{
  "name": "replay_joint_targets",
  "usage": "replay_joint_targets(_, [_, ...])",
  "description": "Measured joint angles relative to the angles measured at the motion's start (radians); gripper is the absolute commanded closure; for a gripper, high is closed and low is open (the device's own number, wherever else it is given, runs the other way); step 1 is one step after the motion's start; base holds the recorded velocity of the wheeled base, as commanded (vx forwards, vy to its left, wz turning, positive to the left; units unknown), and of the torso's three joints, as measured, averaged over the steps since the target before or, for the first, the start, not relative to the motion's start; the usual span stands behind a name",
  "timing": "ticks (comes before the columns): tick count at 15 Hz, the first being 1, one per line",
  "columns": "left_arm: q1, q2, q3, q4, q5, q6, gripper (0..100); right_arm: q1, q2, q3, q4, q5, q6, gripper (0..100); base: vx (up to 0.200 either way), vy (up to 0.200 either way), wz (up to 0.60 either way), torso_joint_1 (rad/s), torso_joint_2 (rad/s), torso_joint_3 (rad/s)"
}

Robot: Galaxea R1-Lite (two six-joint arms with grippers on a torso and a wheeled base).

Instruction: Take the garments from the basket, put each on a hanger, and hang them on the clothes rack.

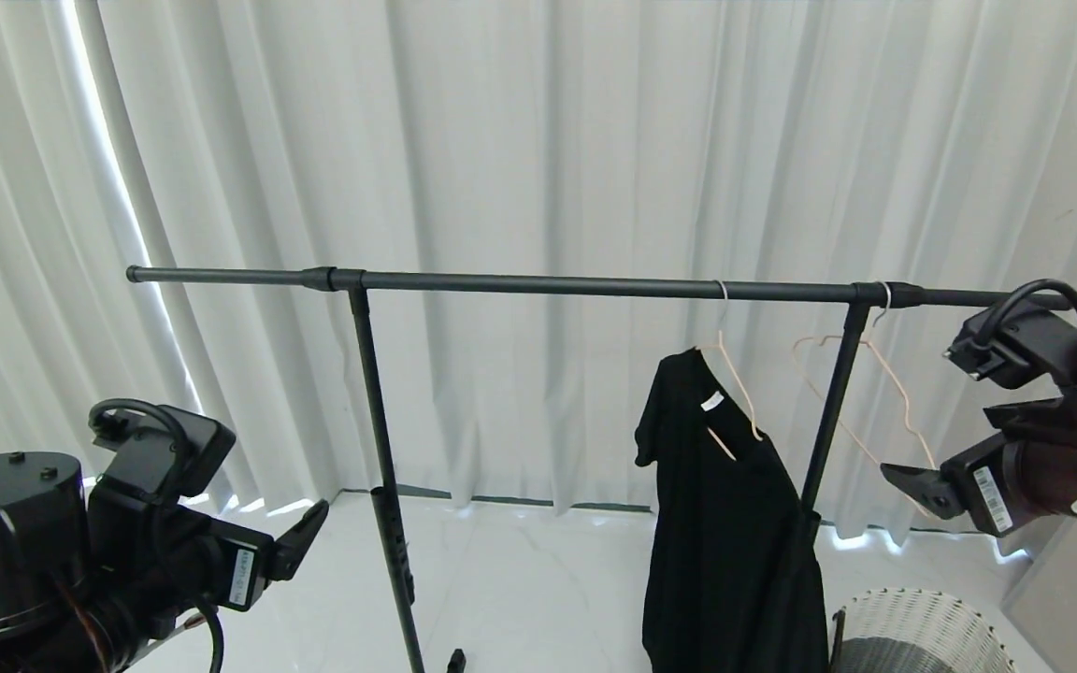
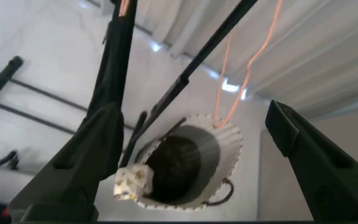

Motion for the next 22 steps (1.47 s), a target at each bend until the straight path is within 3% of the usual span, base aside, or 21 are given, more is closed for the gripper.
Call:
replay_joint_targets(3, [0.001,0.008,0.0,0.0,0.0,-0.001,0,-0.034,-0.03,0.051,-0.059,-0.003,-0.073,0,-0.2,0.0,0.0,0.001,0.0,0.004])
replay_joint_targets(10, [0.0,0.013,-0.005,-0.001,0.0,-0.002,0,-0.076,-0.095,0.091,-0.086,-0.008,-0.224,0,0.0,0.0,0.0,-0.009,0.02,0.013])
replay_joint_targets(22, [0.002,0.014,0.024,0.0,0.009,-0.002,0,-0.083,-0.145,0.135,-0.087,-0.01,-0.228,0,0.0,0.0,0.0,-0.22,0.49,0.269])
